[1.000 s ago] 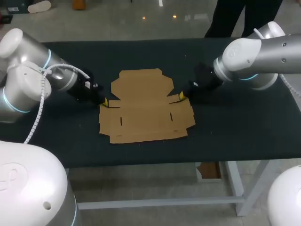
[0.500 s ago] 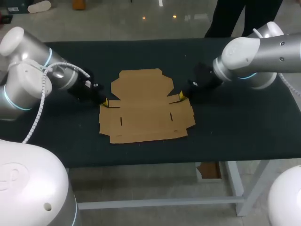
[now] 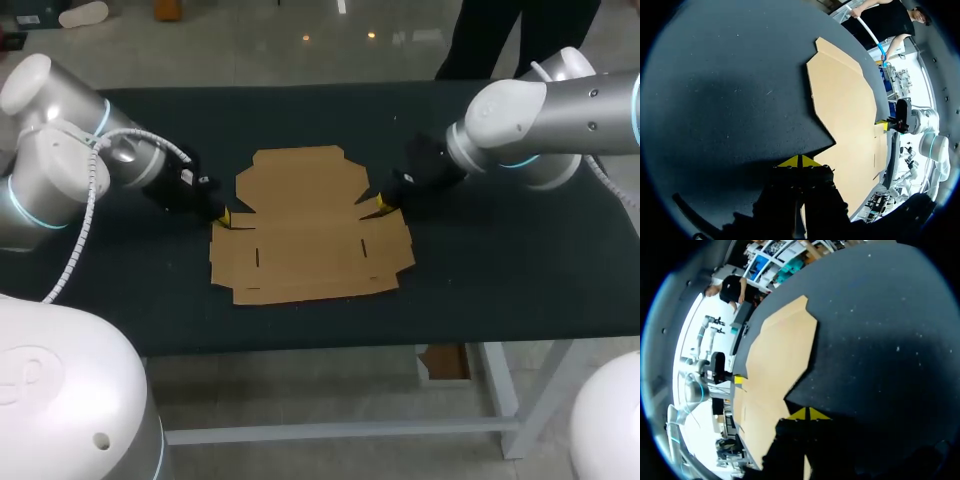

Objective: Assemble the packaging by folding the flat box into shape, placing the metal phone stand inside, and closing the box properly

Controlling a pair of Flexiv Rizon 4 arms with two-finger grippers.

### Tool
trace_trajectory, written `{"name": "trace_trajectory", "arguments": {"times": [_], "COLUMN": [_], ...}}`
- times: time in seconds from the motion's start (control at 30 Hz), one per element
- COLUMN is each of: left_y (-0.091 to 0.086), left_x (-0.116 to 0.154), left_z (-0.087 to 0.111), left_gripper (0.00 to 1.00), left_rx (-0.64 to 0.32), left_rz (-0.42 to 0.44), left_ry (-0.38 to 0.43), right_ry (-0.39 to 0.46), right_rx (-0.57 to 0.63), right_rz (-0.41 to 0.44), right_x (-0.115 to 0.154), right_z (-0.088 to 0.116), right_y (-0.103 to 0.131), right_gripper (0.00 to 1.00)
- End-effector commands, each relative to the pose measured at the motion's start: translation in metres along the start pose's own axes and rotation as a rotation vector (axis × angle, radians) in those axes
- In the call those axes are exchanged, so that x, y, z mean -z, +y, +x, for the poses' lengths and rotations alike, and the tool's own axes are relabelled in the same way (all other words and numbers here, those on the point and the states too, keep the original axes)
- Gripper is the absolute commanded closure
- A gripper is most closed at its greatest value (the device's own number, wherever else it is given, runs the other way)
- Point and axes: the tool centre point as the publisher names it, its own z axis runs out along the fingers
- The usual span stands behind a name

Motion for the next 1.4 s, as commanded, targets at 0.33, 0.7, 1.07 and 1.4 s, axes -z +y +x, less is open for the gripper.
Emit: {"name": "trace_trajectory", "arguments": {"times": [0.33, 0.7, 1.07, 1.4], "left_y": [0.0, -0.001, -0.004, -0.003], "left_x": [-0.006, -0.007, -0.002, 0.001], "left_z": [-0.004, 0.0, 0.007, 0.018], "left_gripper": [1.0, 1.0, 1.0, 1.0], "left_rx": [0.011, -0.018, -0.032, -0.052], "left_rz": [-0.018, -0.017, -0.009, -0.008], "left_ry": [0.019, 0.058, 0.079, 0.059], "right_ry": [0.009, 0.01, 0.012, -0.006], "right_rx": [0.007, 0.01, 0.015, 0.029], "right_rz": [-0.001, 0.004, 0.001, -0.009], "right_x": [-0.001, -0.004, -0.003, -0.003], "right_z": [0.002, 0.004, 0.01, 0.021], "right_y": [0.001, 0.001, 0.002, 0.002], "right_gripper": [1.0, 1.0, 1.0, 1.0]}}
